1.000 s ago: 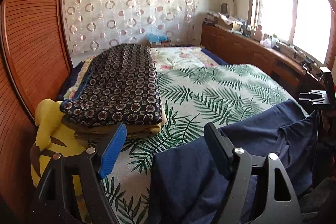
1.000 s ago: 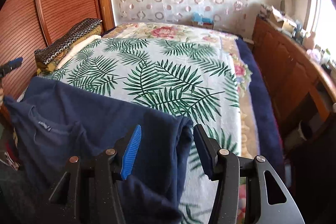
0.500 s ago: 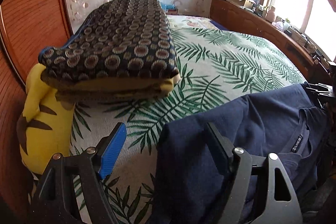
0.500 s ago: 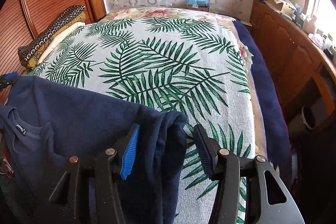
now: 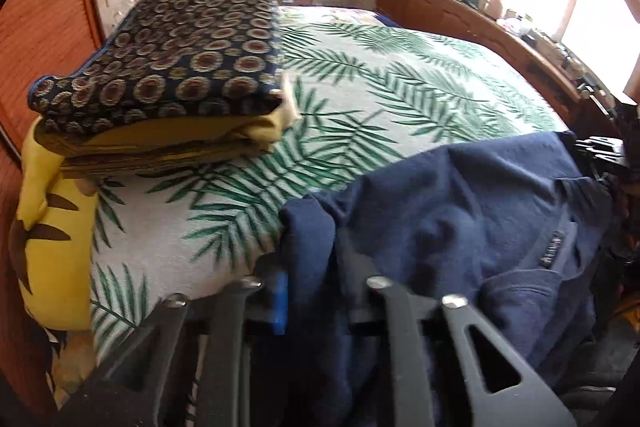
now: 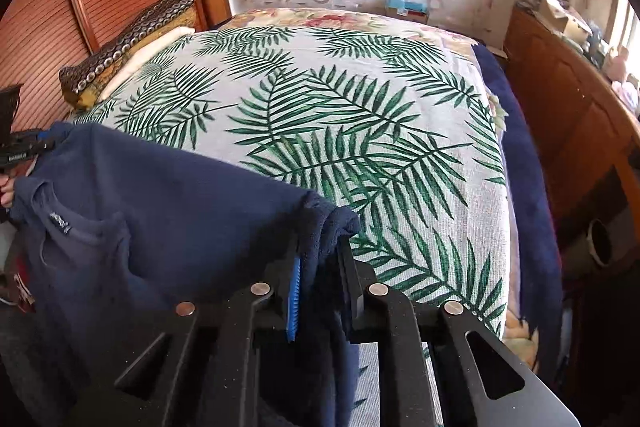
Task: Fold small clothes
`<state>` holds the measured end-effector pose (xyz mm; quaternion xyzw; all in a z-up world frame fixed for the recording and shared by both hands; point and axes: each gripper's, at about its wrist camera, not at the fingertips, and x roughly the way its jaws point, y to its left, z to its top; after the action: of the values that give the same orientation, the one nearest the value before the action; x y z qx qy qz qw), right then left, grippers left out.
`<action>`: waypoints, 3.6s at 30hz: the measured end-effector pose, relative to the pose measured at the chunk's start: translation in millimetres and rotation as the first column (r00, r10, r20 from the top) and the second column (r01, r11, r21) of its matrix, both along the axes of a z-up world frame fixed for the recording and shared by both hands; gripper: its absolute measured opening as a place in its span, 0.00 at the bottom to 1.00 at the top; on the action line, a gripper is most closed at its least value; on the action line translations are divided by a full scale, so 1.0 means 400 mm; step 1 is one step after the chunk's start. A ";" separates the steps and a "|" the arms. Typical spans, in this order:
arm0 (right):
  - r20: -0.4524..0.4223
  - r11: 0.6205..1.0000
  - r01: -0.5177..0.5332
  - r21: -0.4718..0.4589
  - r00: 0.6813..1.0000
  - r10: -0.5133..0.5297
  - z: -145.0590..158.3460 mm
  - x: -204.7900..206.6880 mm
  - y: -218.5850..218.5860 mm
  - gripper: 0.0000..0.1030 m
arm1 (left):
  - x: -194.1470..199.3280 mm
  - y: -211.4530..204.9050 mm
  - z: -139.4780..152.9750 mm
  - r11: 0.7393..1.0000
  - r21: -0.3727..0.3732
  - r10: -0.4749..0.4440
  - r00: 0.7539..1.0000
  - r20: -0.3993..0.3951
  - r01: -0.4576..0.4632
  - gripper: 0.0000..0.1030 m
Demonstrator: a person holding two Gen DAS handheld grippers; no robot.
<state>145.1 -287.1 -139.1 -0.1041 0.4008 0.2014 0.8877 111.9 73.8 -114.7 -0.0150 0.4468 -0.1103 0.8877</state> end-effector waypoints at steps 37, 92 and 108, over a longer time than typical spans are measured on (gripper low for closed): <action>0.594 0.962 -0.101 0.254 0.801 -0.073 0.649 -0.407 -0.105 0.09 | -0.217 0.053 0.722 0.991 -0.129 0.066 0.715 0.696 0.034 0.14; 0.025 0.962 0.222 0.158 0.973 -0.229 0.203 0.063 -0.009 0.48 | 0.050 -0.131 0.114 0.997 0.064 -0.053 0.971 0.231 0.039 0.77; -0.035 0.946 0.274 0.175 0.961 -0.273 0.185 0.114 -0.053 0.48 | 0.053 -0.069 0.049 0.999 -0.024 0.052 0.986 0.156 -0.049 0.77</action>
<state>190.6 -308.3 -65.3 0.0332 0.3963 0.1119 0.9107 133.2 46.1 -95.2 -0.0264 0.3743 -0.0932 0.9223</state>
